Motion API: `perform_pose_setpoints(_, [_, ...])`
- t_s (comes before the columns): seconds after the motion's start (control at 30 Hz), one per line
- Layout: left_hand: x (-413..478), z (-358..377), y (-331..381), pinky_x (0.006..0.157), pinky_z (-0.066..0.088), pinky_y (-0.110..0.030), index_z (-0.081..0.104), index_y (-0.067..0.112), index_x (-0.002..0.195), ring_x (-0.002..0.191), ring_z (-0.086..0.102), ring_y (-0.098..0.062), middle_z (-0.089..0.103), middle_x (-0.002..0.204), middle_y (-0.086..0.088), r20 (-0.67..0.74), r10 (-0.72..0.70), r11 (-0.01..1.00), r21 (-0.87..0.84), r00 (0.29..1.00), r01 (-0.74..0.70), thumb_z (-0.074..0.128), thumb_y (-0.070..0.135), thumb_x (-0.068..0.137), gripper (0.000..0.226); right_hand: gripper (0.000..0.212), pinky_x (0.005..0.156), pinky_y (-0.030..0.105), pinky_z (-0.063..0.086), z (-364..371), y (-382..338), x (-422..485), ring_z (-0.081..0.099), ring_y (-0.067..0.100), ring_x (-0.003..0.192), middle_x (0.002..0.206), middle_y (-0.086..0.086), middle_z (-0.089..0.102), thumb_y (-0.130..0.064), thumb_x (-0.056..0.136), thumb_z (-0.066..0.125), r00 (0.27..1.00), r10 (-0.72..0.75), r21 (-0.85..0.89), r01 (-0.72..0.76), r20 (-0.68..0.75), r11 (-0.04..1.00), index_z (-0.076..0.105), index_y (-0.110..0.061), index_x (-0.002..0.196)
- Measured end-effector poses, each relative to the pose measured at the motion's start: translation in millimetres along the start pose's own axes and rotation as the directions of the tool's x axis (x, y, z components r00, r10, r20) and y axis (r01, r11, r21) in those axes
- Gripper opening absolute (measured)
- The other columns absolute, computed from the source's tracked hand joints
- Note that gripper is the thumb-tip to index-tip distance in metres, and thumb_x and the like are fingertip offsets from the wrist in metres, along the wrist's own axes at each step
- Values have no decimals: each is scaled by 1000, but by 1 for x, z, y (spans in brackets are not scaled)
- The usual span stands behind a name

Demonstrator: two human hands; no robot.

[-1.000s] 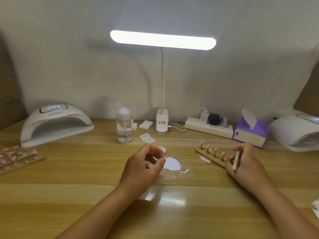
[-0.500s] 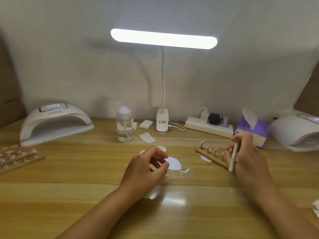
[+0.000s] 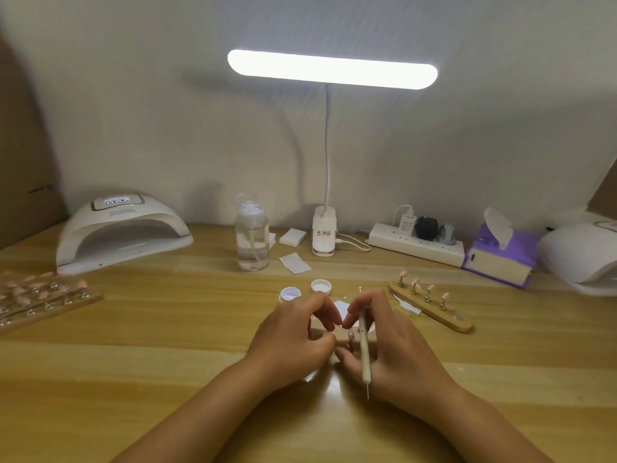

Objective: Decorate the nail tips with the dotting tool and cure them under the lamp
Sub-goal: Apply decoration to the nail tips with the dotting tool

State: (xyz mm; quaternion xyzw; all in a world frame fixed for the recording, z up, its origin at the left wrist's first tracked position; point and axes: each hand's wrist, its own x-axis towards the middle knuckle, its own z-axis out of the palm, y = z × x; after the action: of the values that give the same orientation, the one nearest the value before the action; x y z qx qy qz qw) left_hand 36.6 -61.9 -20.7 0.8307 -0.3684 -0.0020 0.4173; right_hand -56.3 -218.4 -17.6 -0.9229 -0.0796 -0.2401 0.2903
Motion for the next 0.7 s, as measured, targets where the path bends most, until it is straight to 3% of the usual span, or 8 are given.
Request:
perform_pose_setpoints(0.07, [0, 0, 0, 58, 34, -19, 54, 45, 79, 57, 52, 6, 63, 86, 24, 6, -14, 1000, -5, 1000, 14, 51, 31, 66, 20, 40, 74, 24, 43, -4, -1, 0, 53, 5, 85, 93, -16, 55, -39, 77, 68, 997, -8, -8, 8, -74, 1000, 44, -28, 107])
perform_pose_setpoints(0.23, [-1, 3, 0, 62, 34, -15, 63, 43, 86, 69, 52, 12, 62, 89, 22, 38, 41, 998, 39, 998, -43, 67, 40, 75, 12, 26, 61, 29, 43, -12, -3, 7, 55, 8, 65, 74, -5, 62, -46, 87, 43, 928, 234, 378, -114, -290, 919, 58, -25, 89])
perform_pose_setpoints(0.3, [0, 3, 0, 66, 36, -16, 68, 40, 88, 74, 51, 12, 63, 91, 19, 59, 77, 996, 49, 995, -80, 74, 38, 79, 11, 27, 60, 28, 39, -9, -1, 13, 51, 4, 59, 68, -2, 62, -40, 100, 40, 893, 351, 484, -183, -282, 855, 61, -24, 92])
perform_pose_setpoints(0.37, [1, 3, -1, 66, 36, -16, 69, 39, 86, 73, 50, 11, 63, 91, 18, 73, 96, 994, 37, 993, -99, 76, 35, 81, 9, 11, 60, 28, 38, -5, 3, 18, 51, 2, 56, 71, 1, 63, -27, 105, 45, 866, 433, 542, -244, -252, 804, 53, -23, 99])
perform_pose_setpoints(0.43, [1, 4, -1, 61, 33, -12, 67, 38, 82, 67, 51, 7, 62, 86, 23, 47, 106, 994, 13, 993, -106, 75, 31, 82, 10, 5, 55, 22, 41, -3, 8, 19, 56, 1, 56, 74, 4, 67, -24, 100, 55, 852, 470, 539, -289, -232, 791, 53, -19, 98])
perform_pose_setpoints(0.5, [1, 4, -2, 60, 38, -20, 66, 35, 81, 61, 49, -1, 63, 86, 28, -18, 69, 997, -27, 997, -69, 74, 29, 83, 10, 14, 47, 17, 41, -3, 13, 20, 57, 7, 54, 68, 5, 69, -28, 97, 60, 842, 502, 542, -333, -197, 772, 59, -15, 92])
perform_pose_setpoints(0.57, [2, 4, -4, 65, 45, -31, 64, 34, 81, 58, 48, -4, 65, 87, 30, -83, 4, 998, -62, 997, -9, 74, 30, 84, 11, 16, 39, 22, 38, -3, 16, 20, 53, 14, 49, 63, 4, 70, -28, 96, 60, 814, 566, 562, -410, -129, 718, 59, -13, 90])
perform_pose_setpoints(0.7, [3, 2, -6, 67, 48, -32, 59, 35, 79, 61, 56, -9, 64, 82, 32, -170, -52, 996, -75, 984, 40, 73, 35, 85, 16, 13, 36, 25, 37, 0, 16, 20, 53, 18, 46, 64, 5, 72, -19, 84, 63, 779, 623, 501, -514, -67, 696, 53, -10, 84])
